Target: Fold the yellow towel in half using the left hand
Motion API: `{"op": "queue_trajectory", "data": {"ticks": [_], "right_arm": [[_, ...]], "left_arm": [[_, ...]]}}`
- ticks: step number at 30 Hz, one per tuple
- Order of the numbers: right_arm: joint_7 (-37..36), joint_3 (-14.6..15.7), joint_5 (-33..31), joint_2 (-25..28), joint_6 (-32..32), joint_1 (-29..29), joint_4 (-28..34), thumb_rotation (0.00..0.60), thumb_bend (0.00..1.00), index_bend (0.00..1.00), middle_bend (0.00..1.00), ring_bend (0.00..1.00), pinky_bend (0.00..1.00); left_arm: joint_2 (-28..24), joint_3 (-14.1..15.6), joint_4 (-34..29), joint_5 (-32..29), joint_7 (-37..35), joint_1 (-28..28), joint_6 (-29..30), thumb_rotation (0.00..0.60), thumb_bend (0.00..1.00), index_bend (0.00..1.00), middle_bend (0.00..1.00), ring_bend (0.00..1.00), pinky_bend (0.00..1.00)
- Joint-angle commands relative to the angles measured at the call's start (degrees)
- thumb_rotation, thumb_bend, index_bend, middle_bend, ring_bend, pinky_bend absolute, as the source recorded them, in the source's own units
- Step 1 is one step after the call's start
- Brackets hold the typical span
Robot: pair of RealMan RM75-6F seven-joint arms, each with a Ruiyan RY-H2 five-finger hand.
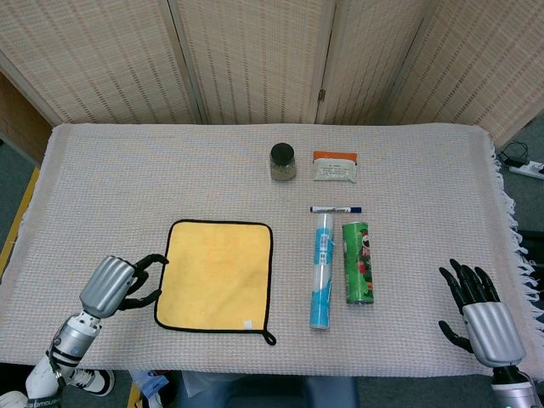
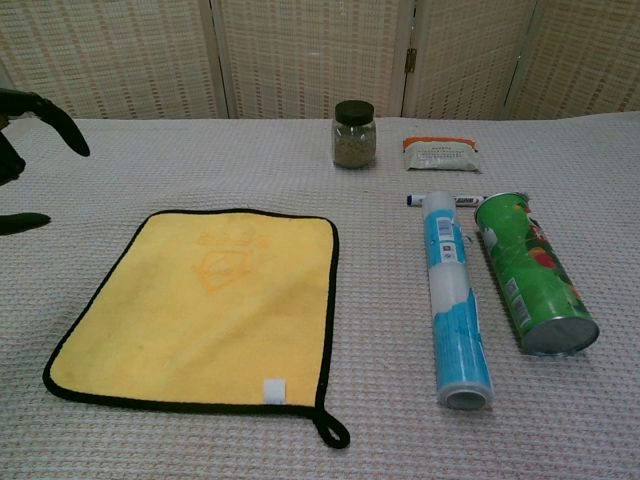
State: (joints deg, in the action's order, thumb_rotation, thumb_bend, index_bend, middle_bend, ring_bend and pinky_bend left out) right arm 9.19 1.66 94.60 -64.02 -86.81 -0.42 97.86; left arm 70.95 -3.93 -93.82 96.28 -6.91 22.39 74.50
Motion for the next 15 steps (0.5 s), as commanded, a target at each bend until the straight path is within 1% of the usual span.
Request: {"op": "queue_trajectory", "data": {"ticks": [1, 4, 9, 12, 15], "right_arm": [[-0.20, -0.17, -0.50, 0.05, 0.28, 0.14, -0.06, 0.600, 0.31, 0.00, 0.00, 0.00, 0.00], [-0.62, -0.36, -1.30, 0.20, 0.56, 0.21, -0.14, 0.600, 0.31, 0.00, 0.00, 0.00, 0.00], [-1.47, -0.55, -2.68, 0.49, 1.16, 0.28, -0.36, 0.600, 0.31, 0.00, 0.00, 0.00, 0.00], [-2.01, -0.81, -3.78, 0.63, 1.76, 0.44, -0.52, 0.600, 0.31, 0.00, 0.00, 0.00, 0.00], [-2.84, -1.07, -5.02, 0.91, 2.40, 0.57, -0.72, 0.600, 0.31, 0.00, 0.00, 0.00, 0.00]], "left_arm": [[2.23, -2.88, -0.33, -7.47, 0.27, 4.77, -8.49, 0.600, 0.31, 0.41, 1.00, 1.00, 1.00], [4.88, -5.17, 0.48, -12.88, 2.09, 6.89, -11.80, 0.600, 0.35, 0.44, 1.00, 1.00, 1.00], [10.19, -8.58, 3.84, -21.61, 8.23, 11.01, -16.43, 0.600, 0.36, 0.45, 1.00, 1.00, 1.00], [13.14, -9.66, 6.24, -24.90, 10.11, 13.14, -18.50, 0.600, 0.36, 0.44, 1.00, 1.00, 1.00], [16.11, -10.37, 9.76, -27.34, 11.49, 15.55, -20.74, 0.600, 0.43, 0.44, 1.00, 1.00, 1.00]]}}
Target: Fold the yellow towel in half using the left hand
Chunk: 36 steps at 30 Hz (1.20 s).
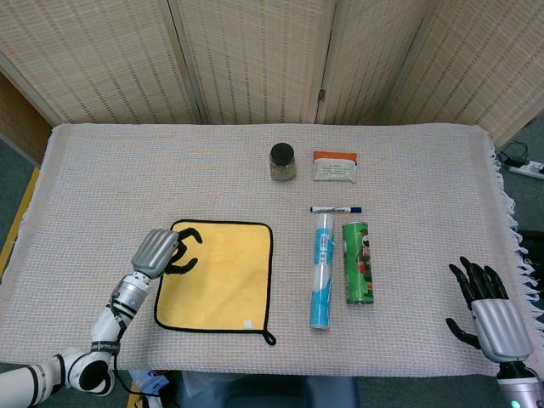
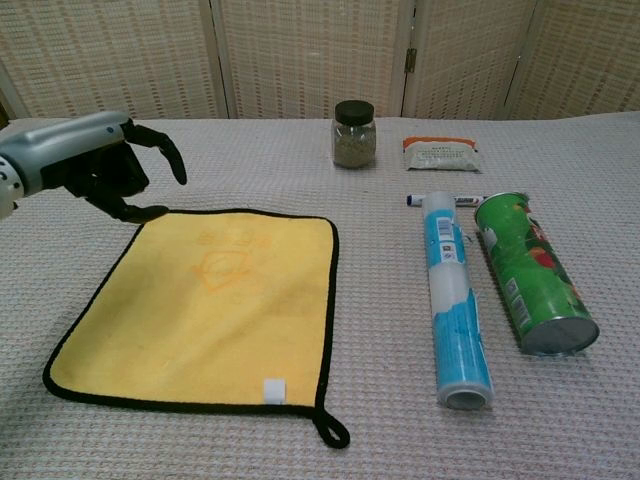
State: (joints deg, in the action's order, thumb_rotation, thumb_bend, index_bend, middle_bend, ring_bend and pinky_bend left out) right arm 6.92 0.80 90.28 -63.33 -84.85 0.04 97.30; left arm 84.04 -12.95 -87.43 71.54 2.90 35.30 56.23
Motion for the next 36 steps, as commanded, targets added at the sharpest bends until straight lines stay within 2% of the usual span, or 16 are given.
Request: {"op": "queue_trajectory", "data": {"ticks": [1, 11, 21, 36], "right_arm": [[-0.77, -0.26, -1.00, 0.31, 0.58, 0.14, -0.23, 0.600, 0.31, 0.00, 0.00, 0.00, 0.00], [-2.44, -0.77, -3.83, 0.77, 2.49, 0.60, -1.03, 0.600, 0.31, 0.00, 0.00, 0.00, 0.00], [-3.69, -1.24, -5.40, 1.22, 3.34, 0.95, -1.35, 0.600, 0.31, 0.00, 0.00, 0.00, 0.00], [-3.92, -1.52, -6.91, 1.38, 3.58, 0.86, -1.61, 0.600, 0.31, 0.00, 0.00, 0.00, 0.00]], "left_arm": [[3.86, -1.56, 4.50, -3.11, 1.85, 3.22, -2.87, 0.600, 0.45, 0.44, 1.00, 1.00, 1.00], [11.32, -3.36, 17.34, -7.34, 0.23, 8.81, -8.49, 0.600, 0.46, 0.43, 1.00, 1.00, 1.00], [19.23, -4.48, 32.06, -7.34, -3.95, 12.78, -10.19, 0.600, 0.43, 0.44, 1.00, 1.00, 1.00], [26.62, -4.07, 47.22, -5.03, -10.75, 16.40, -13.71, 0.600, 0.42, 0.46, 1.00, 1.00, 1.00]]}}
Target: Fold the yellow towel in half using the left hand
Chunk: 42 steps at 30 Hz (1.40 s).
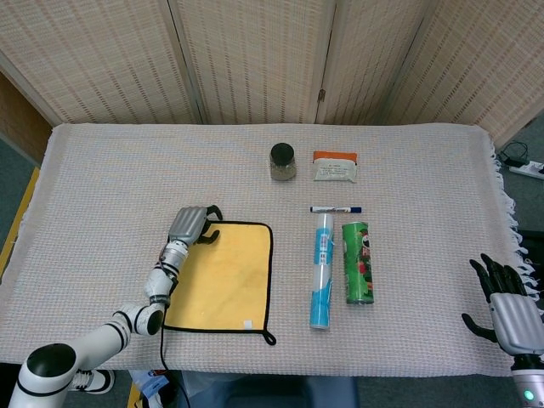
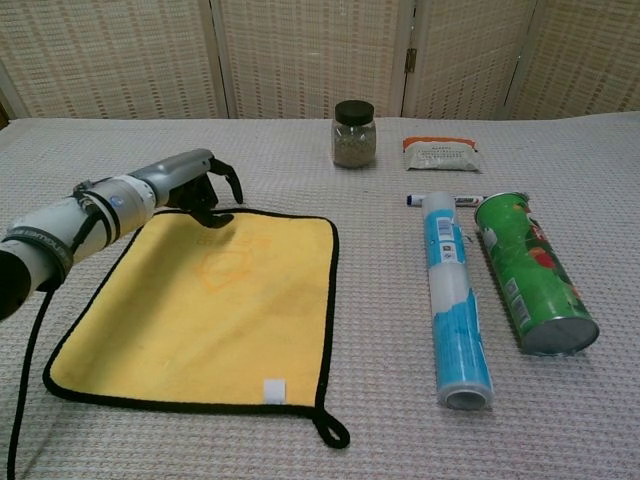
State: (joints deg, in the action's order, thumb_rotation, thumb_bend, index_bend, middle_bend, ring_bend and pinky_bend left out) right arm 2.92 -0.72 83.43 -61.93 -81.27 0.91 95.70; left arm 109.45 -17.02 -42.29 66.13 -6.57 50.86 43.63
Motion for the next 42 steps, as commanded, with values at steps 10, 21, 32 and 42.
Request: {"op": "queue_trajectory", "data": {"ticks": [10, 21, 32, 42], "right_arm": [[0.64, -0.09, -0.68, -0.28, 0.32, 0.10, 0.02, 0.600, 0.31, 0.00, 0.00, 0.00, 0.00], [1.00, -0.33, -1.03, -0.33, -0.22, -0.09, 0.16, 0.600, 0.31, 0.00, 0.00, 0.00, 0.00], [0.96, -0.31, -1.19, -0.24, -0.33, -0.23, 0.08, 0.600, 0.31, 0.00, 0.00, 0.00, 0.00], [1.33, -0.19, -1.19, -0.33, 0.32, 0.09, 0.20, 0.600, 0.31, 0.00, 0.00, 0.00, 0.00]], "left_arm": [[3.44, 0.09, 8.74, 1.52, -4.66, 2.86, -3.94, 0.600, 0.42, 0.46, 1.00, 1.00, 1.00], [4.58, 1.08, 11.40, 3.17, -7.52, 3.08, -4.80, 0.600, 0.42, 0.52, 1.00, 1.00, 1.00], [6.07, 1.46, 14.17, 4.26, -8.27, 3.38, -3.93, 0.600, 0.42, 0.60, 1.00, 1.00, 1.00], [7.21, 1.85, 16.56, 6.02, -10.87, 3.04, -0.25, 0.600, 0.48, 0.72, 1.00, 1.00, 1.00]]}}
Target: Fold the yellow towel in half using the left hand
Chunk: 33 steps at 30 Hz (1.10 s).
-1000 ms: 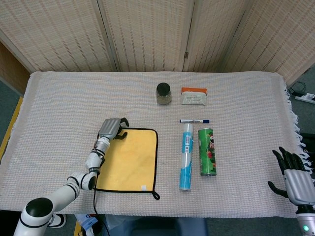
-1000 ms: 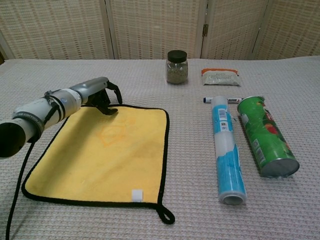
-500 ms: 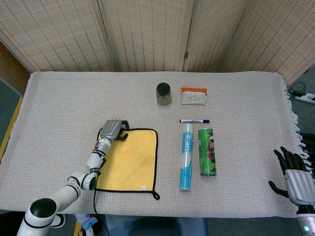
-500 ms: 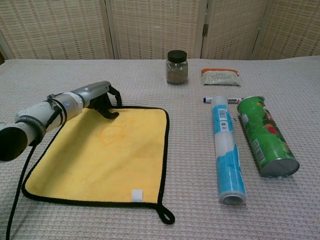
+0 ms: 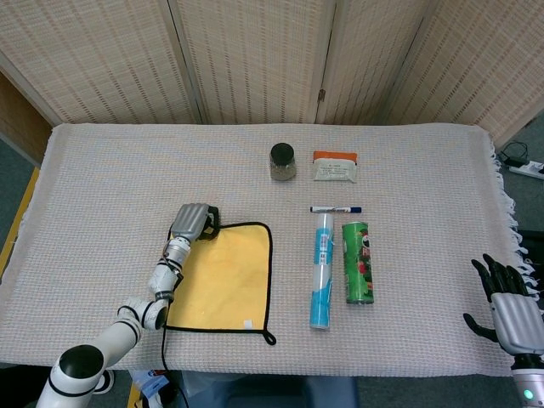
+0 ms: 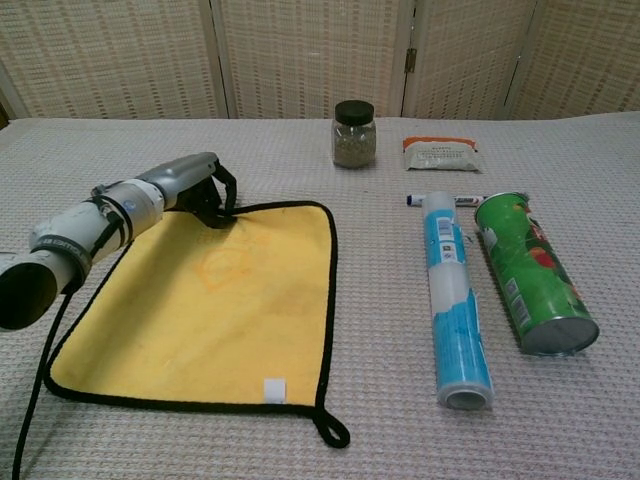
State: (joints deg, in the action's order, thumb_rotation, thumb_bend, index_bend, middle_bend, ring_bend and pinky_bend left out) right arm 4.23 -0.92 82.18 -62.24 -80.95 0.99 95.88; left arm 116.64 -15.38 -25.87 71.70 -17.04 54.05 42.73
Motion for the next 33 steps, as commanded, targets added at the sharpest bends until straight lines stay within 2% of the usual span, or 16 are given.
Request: {"op": "queue_trajectory", "data": {"ticks": [1, 5, 9, 18, 24, 33], "right_arm": [[0.07, 0.02, 0.12, -0.03, -0.03, 0.02, 0.02, 0.600, 0.31, 0.00, 0.00, 0.00, 0.00], [0.17, 0.13, 0.38, -0.07, -0.04, 0.06, 0.11, 0.600, 0.31, 0.00, 0.00, 0.00, 0.00], [0.04, 0.41, 1.05, 0.00, -0.03, 0.13, 0.26, 0.600, 0.31, 0.00, 0.00, 0.00, 0.00], [-0.52, 1.89, 4.88, 0.48, -1.30, -0.21, 1.16, 0.600, 0.31, 0.00, 0.00, 0.00, 0.00], [-0.83, 3.21, 8.71, 0.88, -3.82, -1.13, 1.84, 0.600, 0.31, 0.00, 0.00, 0.00, 0.00], [-1.49, 5.15, 13.79, 1.38, -6.56, -2.24, 2.17, 0.600, 0.31, 0.00, 0.00, 0.00, 0.00]], "left_arm": [[-0.06, 0.27, 0.02, 0.58, -0.53, -0.24, 0.88, 0.600, 0.49, 0.73, 1.00, 1.00, 1.00], [-0.79, 0.86, -1.75, 1.43, -0.45, -1.11, 2.82, 0.600, 0.53, 0.74, 1.00, 1.00, 1.00], [-2.25, 2.28, -6.53, 3.18, 2.10, -3.72, 8.61, 0.600, 0.53, 0.74, 1.00, 1.00, 1.00], [-8.77, 6.52, -28.30, 6.19, 15.51, -12.67, 22.40, 0.600, 0.53, 0.74, 1.00, 1.00, 1.00], [-11.06, 9.52, -37.17, 8.05, 24.09, -16.96, 27.93, 0.600, 0.54, 0.74, 1.00, 1.00, 1.00], [-13.97, 14.65, -48.11, 11.51, 31.75, -23.43, 34.73, 0.600, 0.54, 0.74, 1.00, 1.00, 1.00]]}}
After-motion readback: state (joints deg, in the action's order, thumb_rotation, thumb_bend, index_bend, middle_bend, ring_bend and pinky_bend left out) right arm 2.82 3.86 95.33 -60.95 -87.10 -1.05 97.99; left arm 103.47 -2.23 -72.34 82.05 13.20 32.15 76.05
